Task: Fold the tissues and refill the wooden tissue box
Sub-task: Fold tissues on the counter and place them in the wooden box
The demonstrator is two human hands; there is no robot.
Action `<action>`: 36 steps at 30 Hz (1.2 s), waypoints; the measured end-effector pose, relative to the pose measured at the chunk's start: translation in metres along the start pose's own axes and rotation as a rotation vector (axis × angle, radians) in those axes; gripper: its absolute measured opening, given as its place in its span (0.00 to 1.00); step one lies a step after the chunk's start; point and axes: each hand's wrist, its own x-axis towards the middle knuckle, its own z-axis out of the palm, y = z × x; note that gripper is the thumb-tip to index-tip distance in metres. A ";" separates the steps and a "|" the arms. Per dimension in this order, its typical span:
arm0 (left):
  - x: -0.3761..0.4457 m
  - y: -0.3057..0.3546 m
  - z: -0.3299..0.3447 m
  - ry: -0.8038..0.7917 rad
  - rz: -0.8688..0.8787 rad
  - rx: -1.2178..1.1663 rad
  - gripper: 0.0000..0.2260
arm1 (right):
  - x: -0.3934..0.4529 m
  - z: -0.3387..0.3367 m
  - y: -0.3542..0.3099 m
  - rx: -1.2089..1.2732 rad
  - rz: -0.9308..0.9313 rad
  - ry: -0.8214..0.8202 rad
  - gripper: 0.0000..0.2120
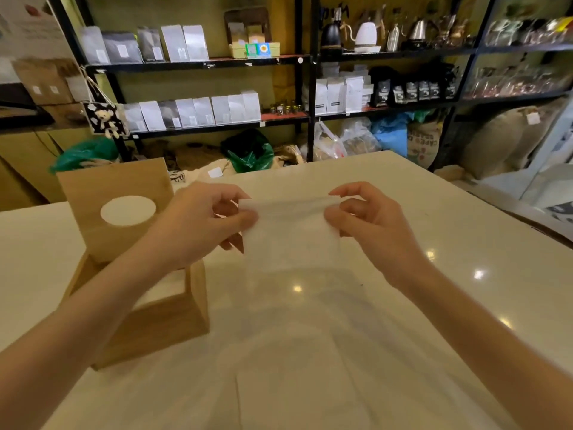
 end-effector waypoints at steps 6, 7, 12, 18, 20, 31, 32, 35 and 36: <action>-0.053 0.010 0.010 -0.089 -0.195 -0.265 0.02 | -0.046 -0.004 -0.008 0.065 0.183 -0.101 0.09; -0.062 0.010 0.013 -0.128 -0.224 -0.305 0.03 | -0.053 -0.005 -0.008 0.060 0.224 -0.120 0.09; -0.095 -0.001 0.031 -0.231 -0.325 -0.416 0.05 | -0.082 -0.004 0.001 0.032 0.331 -0.154 0.10; -0.118 -0.018 0.050 -0.268 -0.380 -0.418 0.07 | -0.103 0.004 0.018 -0.089 0.367 -0.169 0.10; -0.121 -0.023 0.055 -0.245 -0.351 -0.350 0.06 | -0.107 0.008 0.022 -0.169 0.339 -0.182 0.09; -0.134 -0.031 0.063 0.020 -0.075 0.195 0.12 | -0.113 0.005 0.026 -0.952 -0.122 -0.212 0.12; -0.136 -0.032 0.062 0.034 -0.018 0.224 0.14 | -0.111 0.003 0.025 -0.956 -0.136 -0.249 0.14; -0.137 -0.039 0.063 -0.015 0.084 0.300 0.25 | -0.105 0.001 0.025 -0.996 -0.154 -0.465 0.28; -0.137 -0.042 0.064 -0.043 0.086 0.318 0.28 | -0.104 0.002 0.026 -1.025 -0.151 -0.534 0.31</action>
